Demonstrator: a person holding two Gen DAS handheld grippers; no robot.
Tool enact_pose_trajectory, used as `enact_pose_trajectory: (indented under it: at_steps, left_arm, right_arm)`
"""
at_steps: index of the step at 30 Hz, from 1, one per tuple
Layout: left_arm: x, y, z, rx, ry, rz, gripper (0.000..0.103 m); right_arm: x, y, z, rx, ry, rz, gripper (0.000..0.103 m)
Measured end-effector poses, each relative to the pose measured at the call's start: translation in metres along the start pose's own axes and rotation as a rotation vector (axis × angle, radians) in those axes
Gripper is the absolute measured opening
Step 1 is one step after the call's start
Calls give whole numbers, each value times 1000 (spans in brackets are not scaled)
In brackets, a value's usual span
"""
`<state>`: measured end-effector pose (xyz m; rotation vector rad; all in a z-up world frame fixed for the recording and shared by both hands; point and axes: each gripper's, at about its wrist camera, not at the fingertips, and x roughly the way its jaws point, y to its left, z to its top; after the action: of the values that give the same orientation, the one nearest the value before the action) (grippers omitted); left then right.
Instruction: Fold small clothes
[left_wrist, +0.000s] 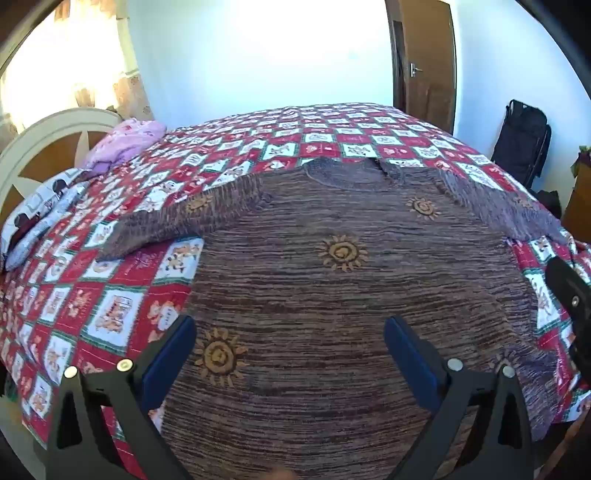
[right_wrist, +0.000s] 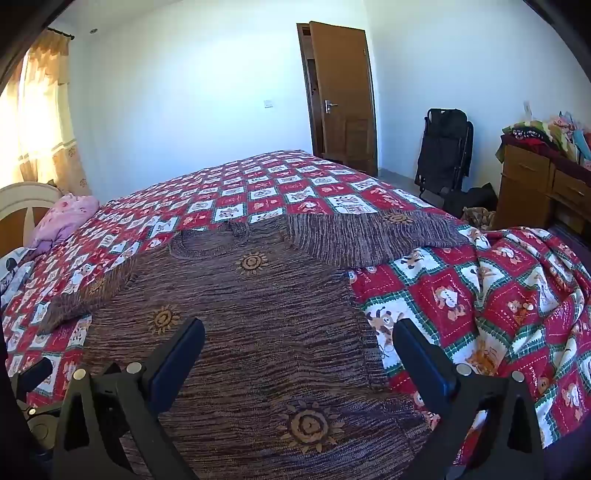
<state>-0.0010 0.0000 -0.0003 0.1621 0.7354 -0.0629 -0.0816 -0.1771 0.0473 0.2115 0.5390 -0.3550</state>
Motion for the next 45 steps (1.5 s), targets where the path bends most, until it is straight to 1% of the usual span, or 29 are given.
enact_pose_trajectory:
  at_steps: [2, 3, 4, 5, 6, 10, 12, 16, 25, 45]
  left_arm:
    - [-1, -2, -1, 2, -7, 15, 103]
    - [-1, -15, -1, 36, -3, 43, 103]
    - [1, -19, -1, 33, 8, 38, 103]
    - [3, -8, -2, -5, 11, -6, 103]
    - [2, -6, -4, -11, 6, -17, 103]
    - [5, -6, -5, 12, 16, -4, 103]
    - [4, -4, -6, 14, 13, -9, 103]
    - [3, -4, -6, 16, 6, 6, 103]
    - [3, -1, -6, -3, 11, -13, 103]
    - [3, -4, -8, 4, 20, -18, 103]
  right_arm:
    - [0, -1, 0, -12, 0, -5, 102]
    - [-1, -2, 1, -15, 1, -7, 102]
    - [-2, 2, 0, -38, -9, -28, 102]
    - [0, 5, -2, -51, -4, -37, 102]
    - [1, 6, -2, -52, 1, -42, 102]
    - [7, 5, -3, -57, 31, -52, 102]
    - [6, 4, -4, -51, 35, -46, 102]
    - [4, 6, -4, -56, 28, -46, 102]
    - [6, 7, -5, -57, 38, -41, 102]
    - [15, 5, -8, -61, 85, -43, 102]
